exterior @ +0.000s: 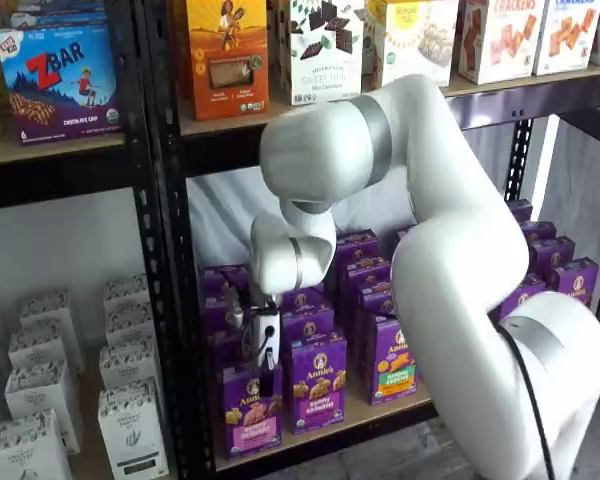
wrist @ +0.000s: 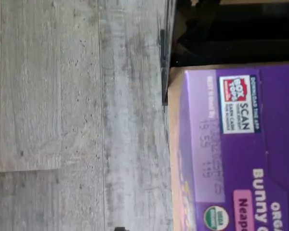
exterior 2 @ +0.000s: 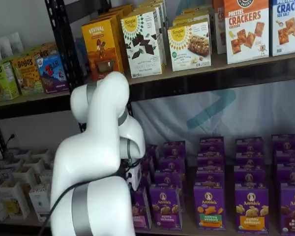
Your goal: Pick up the purple box with a pink patch in the middle, on the bottom shelf, the first box from the left
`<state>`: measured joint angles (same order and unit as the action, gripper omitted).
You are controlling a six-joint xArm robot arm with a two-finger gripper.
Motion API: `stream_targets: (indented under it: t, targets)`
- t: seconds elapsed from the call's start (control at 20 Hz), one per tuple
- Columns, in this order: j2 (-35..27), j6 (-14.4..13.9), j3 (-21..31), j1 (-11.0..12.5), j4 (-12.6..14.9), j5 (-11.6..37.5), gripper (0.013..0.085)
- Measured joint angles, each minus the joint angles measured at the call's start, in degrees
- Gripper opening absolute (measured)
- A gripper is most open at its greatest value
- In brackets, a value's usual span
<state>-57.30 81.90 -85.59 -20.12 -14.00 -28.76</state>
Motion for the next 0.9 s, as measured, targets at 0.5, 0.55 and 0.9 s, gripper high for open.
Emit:
stream_targets:
  t: [0.5, 0.55, 0.9]
  targets:
    - [-0.87, 0.47, 1.05, -0.29, -0.55, 3.37, 0.085]
    - [-0.9, 0.9, 1.27, -0.35, -1.06, 4.1, 0.085]
    - [-1.22, 1.58, 1.27, -0.41, -1.83, 4.82, 0.081]
